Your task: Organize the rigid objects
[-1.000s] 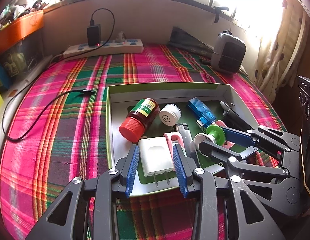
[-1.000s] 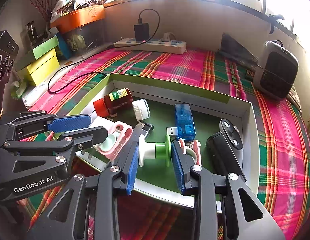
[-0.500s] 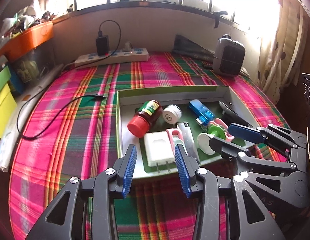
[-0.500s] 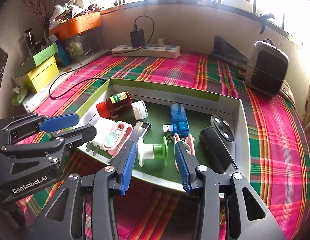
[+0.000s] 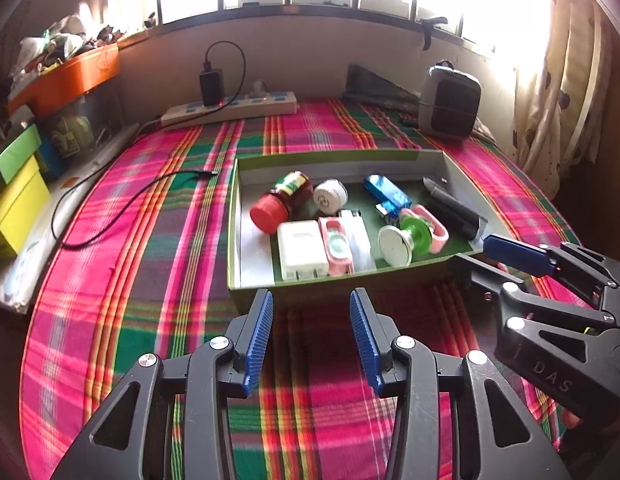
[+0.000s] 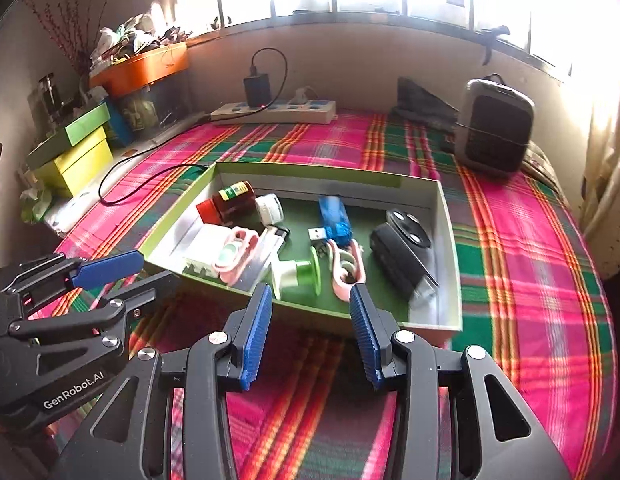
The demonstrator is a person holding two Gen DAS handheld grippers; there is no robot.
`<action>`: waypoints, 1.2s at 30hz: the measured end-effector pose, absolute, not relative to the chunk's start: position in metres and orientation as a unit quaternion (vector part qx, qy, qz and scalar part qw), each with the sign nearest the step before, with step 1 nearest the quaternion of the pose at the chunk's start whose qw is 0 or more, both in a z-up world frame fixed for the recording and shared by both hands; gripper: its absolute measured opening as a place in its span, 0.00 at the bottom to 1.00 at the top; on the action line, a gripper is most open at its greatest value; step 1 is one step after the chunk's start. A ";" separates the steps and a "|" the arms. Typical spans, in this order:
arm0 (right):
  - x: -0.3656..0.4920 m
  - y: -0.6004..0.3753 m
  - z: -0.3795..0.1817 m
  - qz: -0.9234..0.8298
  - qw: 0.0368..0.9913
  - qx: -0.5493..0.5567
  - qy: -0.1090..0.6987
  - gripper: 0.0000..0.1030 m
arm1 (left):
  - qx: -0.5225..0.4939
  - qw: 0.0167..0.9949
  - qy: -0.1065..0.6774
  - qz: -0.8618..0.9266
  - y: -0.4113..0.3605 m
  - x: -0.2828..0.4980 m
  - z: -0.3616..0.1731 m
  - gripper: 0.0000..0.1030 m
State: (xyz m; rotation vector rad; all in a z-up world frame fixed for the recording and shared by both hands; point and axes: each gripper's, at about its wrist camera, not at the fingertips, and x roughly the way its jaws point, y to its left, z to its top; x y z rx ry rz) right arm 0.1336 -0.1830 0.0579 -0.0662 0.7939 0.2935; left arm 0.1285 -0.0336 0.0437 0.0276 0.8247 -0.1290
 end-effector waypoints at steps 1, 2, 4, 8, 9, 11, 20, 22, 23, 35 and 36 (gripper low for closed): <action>0.131 -0.185 0.057 0.138 0.911 -0.031 0.388 0.41 | 0.012 0.913 0.403 -0.061 -0.034 0.127 0.042 0.39; 0.129 -0.187 0.055 0.135 0.910 -0.032 0.390 0.41 | 0.017 0.913 0.405 -0.053 -0.035 0.123 0.040 0.39; 0.125 -0.190 0.051 0.125 0.908 -0.033 0.399 0.41 | 0.022 0.913 0.405 -0.046 -0.036 0.118 0.037 0.39; 0.116 -0.194 0.044 0.116 0.904 -0.036 0.409 0.41 | 0.010 0.905 0.423 -0.042 -0.035 0.110 0.026 0.39; 0.114 -0.196 0.041 0.113 0.903 -0.036 0.413 0.41 | 0.013 0.905 0.424 -0.037 -0.035 0.108 0.023 0.39; 0.111 -0.198 0.038 0.110 0.900 -0.036 0.420 0.41 | 0.012 0.902 0.431 -0.034 -0.034 0.105 0.019 0.40; 0.103 -0.216 0.025 0.085 0.893 -0.023 0.442 0.41 | 0.020 0.900 0.435 -0.017 -0.040 0.098 0.010 0.40; 0.101 -0.217 0.024 0.082 0.893 -0.026 0.442 0.41 | 0.023 0.901 0.433 -0.013 -0.042 0.099 0.010 0.41; 0.100 -0.218 0.024 0.082 0.893 -0.026 0.441 0.41 | 0.020 0.901 0.433 -0.011 -0.043 0.099 0.010 0.42; 0.102 -0.223 0.021 0.063 0.894 -0.028 0.443 0.58 | 0.020 0.903 0.429 -0.003 -0.047 0.102 0.009 0.47; 0.102 -0.224 0.021 0.061 0.894 -0.027 0.444 0.59 | 0.016 0.903 0.429 -0.004 -0.046 0.102 0.009 0.47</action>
